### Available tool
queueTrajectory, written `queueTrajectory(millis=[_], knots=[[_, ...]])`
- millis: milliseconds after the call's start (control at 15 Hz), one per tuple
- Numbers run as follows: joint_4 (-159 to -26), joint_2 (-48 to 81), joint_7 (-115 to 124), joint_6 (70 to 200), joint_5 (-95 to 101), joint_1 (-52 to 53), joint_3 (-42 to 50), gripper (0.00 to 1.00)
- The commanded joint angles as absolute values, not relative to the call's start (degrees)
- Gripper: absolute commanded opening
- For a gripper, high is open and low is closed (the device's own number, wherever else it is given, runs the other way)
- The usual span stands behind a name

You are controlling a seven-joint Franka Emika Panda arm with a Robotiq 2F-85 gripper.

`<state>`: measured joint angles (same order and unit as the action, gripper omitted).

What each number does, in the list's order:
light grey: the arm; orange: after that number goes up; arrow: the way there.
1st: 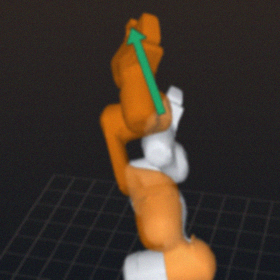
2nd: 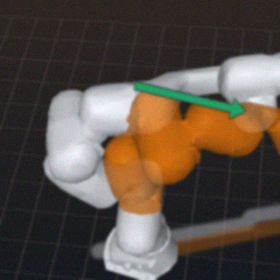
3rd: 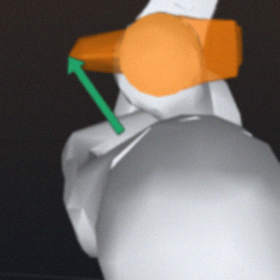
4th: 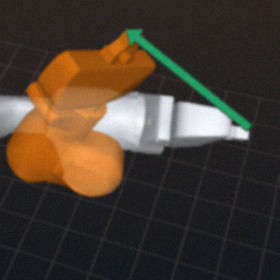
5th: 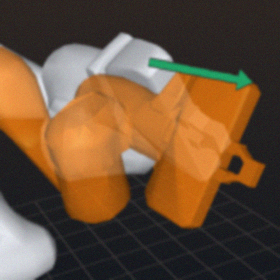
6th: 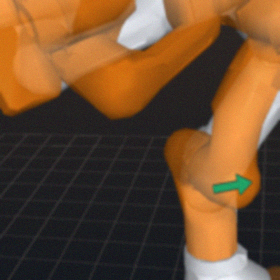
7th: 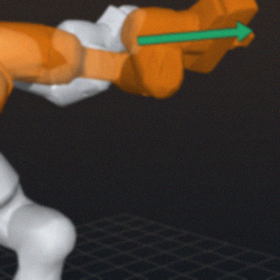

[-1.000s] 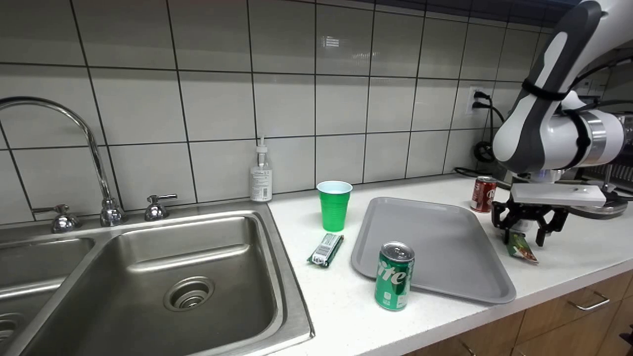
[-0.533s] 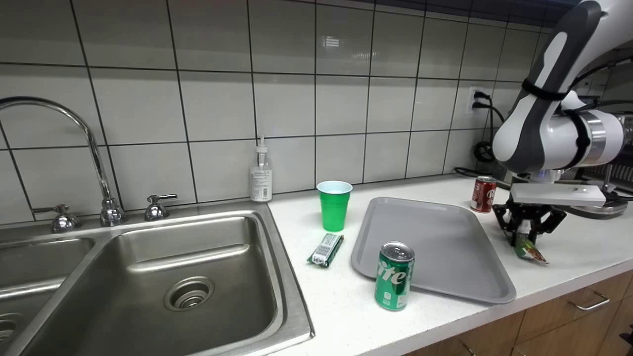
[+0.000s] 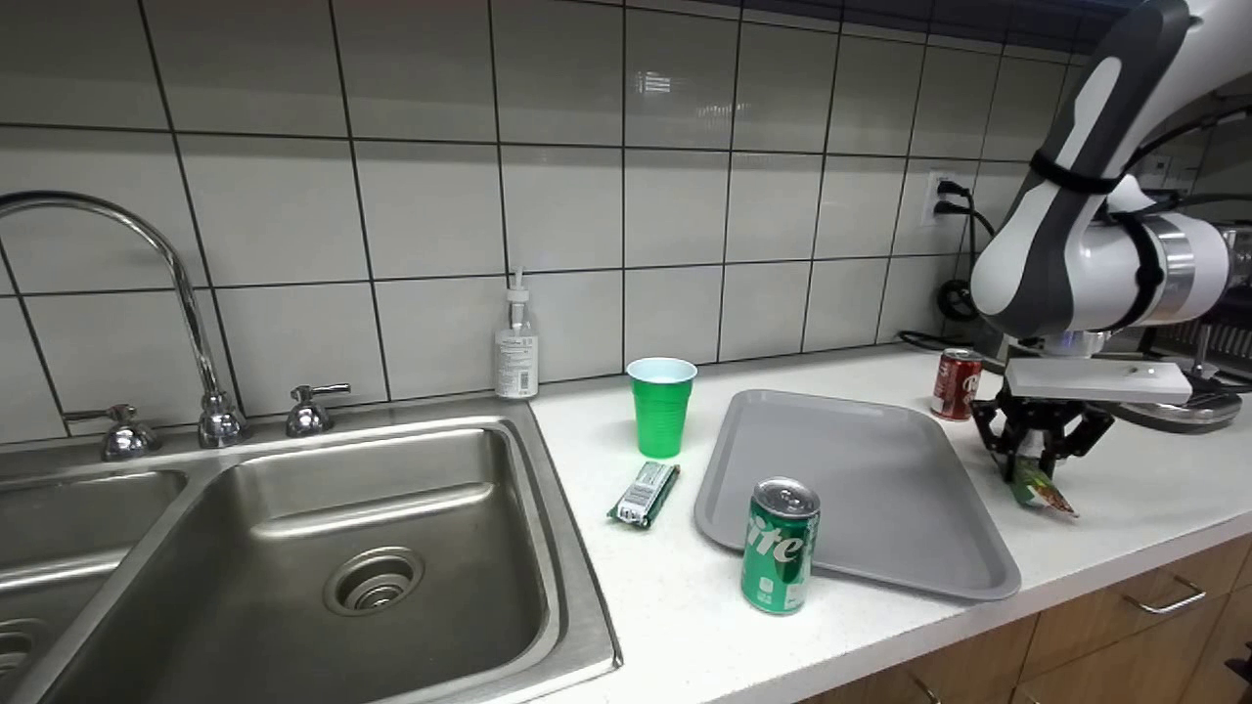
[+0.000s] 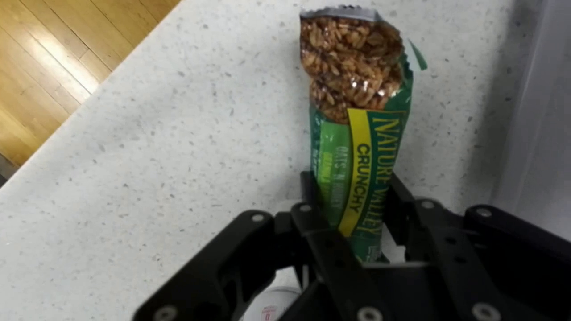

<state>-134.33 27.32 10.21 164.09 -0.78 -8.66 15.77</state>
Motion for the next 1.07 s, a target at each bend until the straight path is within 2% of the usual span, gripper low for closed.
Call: queueTrajectory(millis=[0, 1000], knots=[[-136.16, 23.04, 9.62, 162.49, -1.14, -8.23, 15.31, 0.12], [-133.56, 21.36, 8.40, 161.59, -2.41, -8.18, 11.17, 0.12]])
